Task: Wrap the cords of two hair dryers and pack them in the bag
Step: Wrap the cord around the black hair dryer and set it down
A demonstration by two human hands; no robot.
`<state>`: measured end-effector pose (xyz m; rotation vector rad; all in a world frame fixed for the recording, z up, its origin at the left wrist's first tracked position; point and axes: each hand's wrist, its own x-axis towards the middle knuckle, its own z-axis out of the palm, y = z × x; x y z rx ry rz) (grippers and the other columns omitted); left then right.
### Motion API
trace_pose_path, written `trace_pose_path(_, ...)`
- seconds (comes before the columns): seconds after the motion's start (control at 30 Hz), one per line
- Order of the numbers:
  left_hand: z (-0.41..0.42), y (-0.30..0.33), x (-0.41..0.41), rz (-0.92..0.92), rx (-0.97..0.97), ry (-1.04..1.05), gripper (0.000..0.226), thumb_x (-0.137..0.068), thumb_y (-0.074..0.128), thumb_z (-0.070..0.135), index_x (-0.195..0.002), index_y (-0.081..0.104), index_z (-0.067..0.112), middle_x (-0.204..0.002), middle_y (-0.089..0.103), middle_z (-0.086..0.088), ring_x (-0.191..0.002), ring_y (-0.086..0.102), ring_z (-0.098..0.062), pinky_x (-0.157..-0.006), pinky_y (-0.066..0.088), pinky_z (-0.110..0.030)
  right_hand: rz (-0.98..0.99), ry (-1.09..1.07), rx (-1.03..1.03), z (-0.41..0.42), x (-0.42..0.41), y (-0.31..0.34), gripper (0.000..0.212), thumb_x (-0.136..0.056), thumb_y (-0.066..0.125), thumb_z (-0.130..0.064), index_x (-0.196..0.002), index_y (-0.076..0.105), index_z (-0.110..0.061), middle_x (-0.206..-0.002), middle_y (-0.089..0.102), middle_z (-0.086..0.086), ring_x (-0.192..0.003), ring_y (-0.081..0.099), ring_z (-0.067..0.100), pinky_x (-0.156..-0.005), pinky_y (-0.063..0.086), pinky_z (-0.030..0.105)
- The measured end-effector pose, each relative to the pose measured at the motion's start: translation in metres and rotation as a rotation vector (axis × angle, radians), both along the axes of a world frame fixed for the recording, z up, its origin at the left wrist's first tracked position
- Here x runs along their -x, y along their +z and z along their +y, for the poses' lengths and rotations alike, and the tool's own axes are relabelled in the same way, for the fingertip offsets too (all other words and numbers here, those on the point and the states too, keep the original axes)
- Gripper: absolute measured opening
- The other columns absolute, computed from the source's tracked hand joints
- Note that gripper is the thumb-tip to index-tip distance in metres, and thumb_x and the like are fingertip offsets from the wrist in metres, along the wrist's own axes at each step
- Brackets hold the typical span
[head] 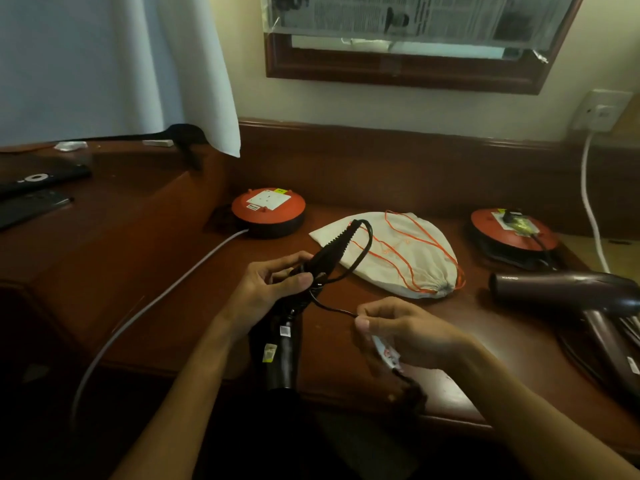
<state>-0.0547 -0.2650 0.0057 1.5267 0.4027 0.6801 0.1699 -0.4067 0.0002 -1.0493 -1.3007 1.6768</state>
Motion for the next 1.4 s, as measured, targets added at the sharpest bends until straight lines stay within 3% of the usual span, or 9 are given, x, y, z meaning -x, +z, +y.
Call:
trace_pose_path(0.17, -0.002, -0.001, 0.000, -0.001, -0.004, -0.049, 0.048, -0.065, 0.091, 0.050, -0.108, 0.079, 0.032, -0.103, 0.077, -0.007, -0.088, 0.073, -0.024, -0.076, 0.057, -0.032, 0.134, 0.138, 0.112, 0.004, -0.016, -0.004, 0.019, -0.105, 0.047, -0.016, -0.088, 0.046, -0.008, -0.061, 0.040, 0.015, -0.058, 0.062, 0.026, -0.069, 0.057, 0.039)
trace_pose_path(0.3, -0.019, 0.009, -0.015, 0.275, -0.270, -0.174, 0.024, -0.086, 0.082, 0.030, -0.109, 0.077, 0.033, -0.099, 0.075, 0.007, -0.089, 0.071, -0.010, -0.076, 0.055, -0.025, -0.452, 0.035, 0.083, 0.024, -0.052, 0.025, 0.025, -0.086, 0.078, -0.033, -0.092, 0.067, -0.011, -0.068, 0.040, 0.019, -0.051, 0.045, 0.016, -0.046, 0.038, 0.024)
trace_pose_path(0.4, -0.029, 0.006, -0.031, 0.595, -0.565, -0.118, 0.042, -0.077, 0.074, 0.069, -0.117, 0.067, 0.056, -0.106, 0.072, 0.020, -0.092, 0.067, 0.000, -0.089, 0.057, -0.035, -0.990, 0.037, -0.091, 0.043, -0.054, 0.054, 0.019, -0.089, 0.076, -0.031, -0.088, 0.075, -0.012, -0.086, 0.066, 0.018, -0.070, 0.059, 0.013, -0.061, 0.047, 0.025)
trace_pose_path(0.6, -0.040, 0.005, -0.054, 0.817, -0.837, 0.029, 0.060, -0.083, 0.049, 0.083, -0.135, 0.048, 0.054, -0.115, 0.072, 0.012, -0.097, 0.063, -0.012, -0.092, 0.038, -0.034, -1.353, 0.009, -0.240, 0.061, -0.025, 0.070, 0.017, -0.090, 0.074, -0.024, -0.088, 0.075, -0.007, -0.077, 0.061, -0.005, -0.079, 0.058, 0.014, -0.068, 0.043, 0.030)
trace_pose_path(0.83, -0.025, -0.006, -0.070, 0.862, -0.842, 0.104, 0.054, -0.098, 0.043, 0.067, -0.146, 0.022, 0.055, -0.120, 0.070, -0.011, -0.109, 0.064, -0.040, -0.089, 0.046, -0.050, -1.229, -0.259, -0.292, 0.049, 0.000, 0.061, 0.019, -0.098, 0.052, -0.014, -0.098, 0.071, -0.010, -0.092, 0.070, 0.008, -0.083, 0.066, 0.023, -0.066, 0.052, 0.032)
trace_pose_path(1.1, -0.011, 0.000, -0.063, 0.745, -0.762, 0.242, 0.051, -0.099, 0.046, 0.065, -0.148, 0.038, 0.054, -0.128, 0.070, 0.005, -0.113, 0.066, -0.026, -0.087, 0.052, -0.041, -1.206, -0.500, -0.448, 0.010, 0.007, 0.022, 0.047, -0.099, 0.051, -0.005, -0.143, 0.049, -0.020, -0.127, 0.051, 0.001, -0.106, 0.052, 0.017, -0.080, 0.044, 0.020)
trace_pose_path(1.2, -0.003, 0.001, -0.062, 0.707, -0.619, 0.184, 0.059, -0.090, 0.051, 0.077, -0.144, 0.044, 0.055, -0.136, 0.066, 0.009, -0.123, 0.062, -0.021, -0.097, 0.052, -0.046, -1.326, -0.600, -0.532, -0.001, 0.005, -0.008, 0.054, -0.091, 0.061, -0.007, -0.140, 0.045, -0.025, -0.125, 0.051, 0.004, -0.108, 0.052, 0.025, -0.085, 0.052, 0.040)
trace_pose_path(1.33, -0.005, 0.008, -0.059, 0.448, -0.251, 0.038, 0.025, -0.082, 0.070, 0.063, -0.106, 0.065, 0.069, -0.109, 0.075, 0.020, -0.113, 0.068, -0.010, -0.097, 0.057, -0.039, -0.960, -0.806, -0.641, -0.008, 0.009, -0.028, 0.045, -0.100, 0.051, -0.003, -0.127, 0.045, -0.037, -0.105, 0.065, 0.000, -0.084, 0.062, 0.012, -0.066, 0.054, 0.034)
trace_pose_path(1.4, -0.012, 0.012, -0.060, 0.339, -0.124, -0.001, 0.023, -0.087, 0.069, 0.047, -0.108, 0.073, 0.053, -0.107, 0.078, 0.011, -0.109, 0.072, -0.015, -0.090, 0.057, -0.032, -0.726, -0.856, -0.594, -0.011, 0.020, -0.025, 0.047, -0.101, 0.050, -0.001, -0.122, 0.042, -0.042, -0.096, 0.067, -0.005, -0.083, 0.067, 0.008, -0.064, 0.058, 0.025)
